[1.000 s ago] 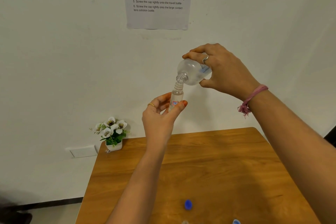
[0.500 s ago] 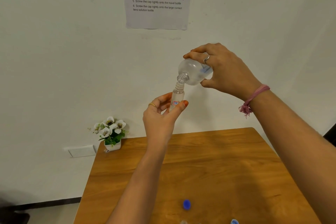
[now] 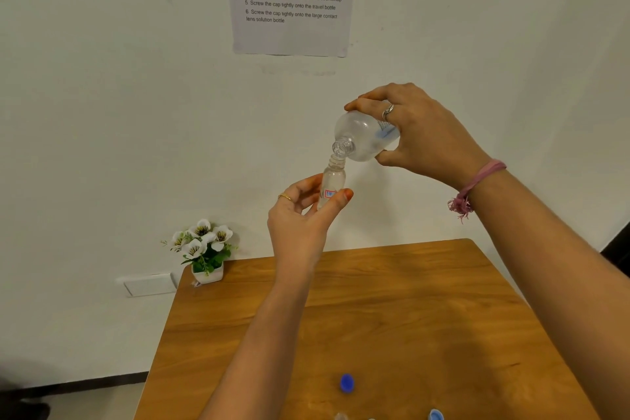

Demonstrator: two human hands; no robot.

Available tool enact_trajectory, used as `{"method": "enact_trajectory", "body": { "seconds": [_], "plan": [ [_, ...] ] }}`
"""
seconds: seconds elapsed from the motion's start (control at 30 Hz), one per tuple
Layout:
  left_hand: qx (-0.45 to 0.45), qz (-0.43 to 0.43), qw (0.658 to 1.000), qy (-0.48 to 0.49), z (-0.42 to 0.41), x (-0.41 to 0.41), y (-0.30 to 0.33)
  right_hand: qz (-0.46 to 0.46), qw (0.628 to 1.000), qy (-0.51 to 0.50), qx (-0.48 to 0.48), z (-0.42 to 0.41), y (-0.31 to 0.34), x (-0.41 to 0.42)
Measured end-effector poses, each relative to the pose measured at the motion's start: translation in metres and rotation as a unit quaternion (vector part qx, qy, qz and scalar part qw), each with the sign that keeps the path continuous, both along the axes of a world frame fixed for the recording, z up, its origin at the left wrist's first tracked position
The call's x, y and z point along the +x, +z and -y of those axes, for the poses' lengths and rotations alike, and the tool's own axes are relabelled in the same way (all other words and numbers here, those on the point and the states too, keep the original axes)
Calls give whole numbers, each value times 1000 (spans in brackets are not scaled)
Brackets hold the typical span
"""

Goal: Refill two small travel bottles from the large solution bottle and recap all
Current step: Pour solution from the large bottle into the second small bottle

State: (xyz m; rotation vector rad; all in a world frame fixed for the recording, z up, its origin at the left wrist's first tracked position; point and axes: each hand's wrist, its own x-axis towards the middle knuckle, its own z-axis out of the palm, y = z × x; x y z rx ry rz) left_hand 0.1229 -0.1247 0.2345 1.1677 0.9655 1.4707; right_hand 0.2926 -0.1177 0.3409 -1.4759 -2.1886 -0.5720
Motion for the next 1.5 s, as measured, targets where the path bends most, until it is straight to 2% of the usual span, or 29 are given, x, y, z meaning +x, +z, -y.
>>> {"method": "enact_trajectory", "body": {
  "seconds": [1.07, 1.37, 1.5],
  "plan": [
    [-3, -5, 1000, -6, 3, 10, -2, 3, 1000, -1, -3, 3, -1, 11],
    [-22, 6, 999, -24, 8, 15, -9, -67, 994, 2, -81, -2, -20, 25],
    [-37, 2, 999, -30, 13, 23, -17, -167, 978, -4, -128, 0, -38, 37]
  ]
}}
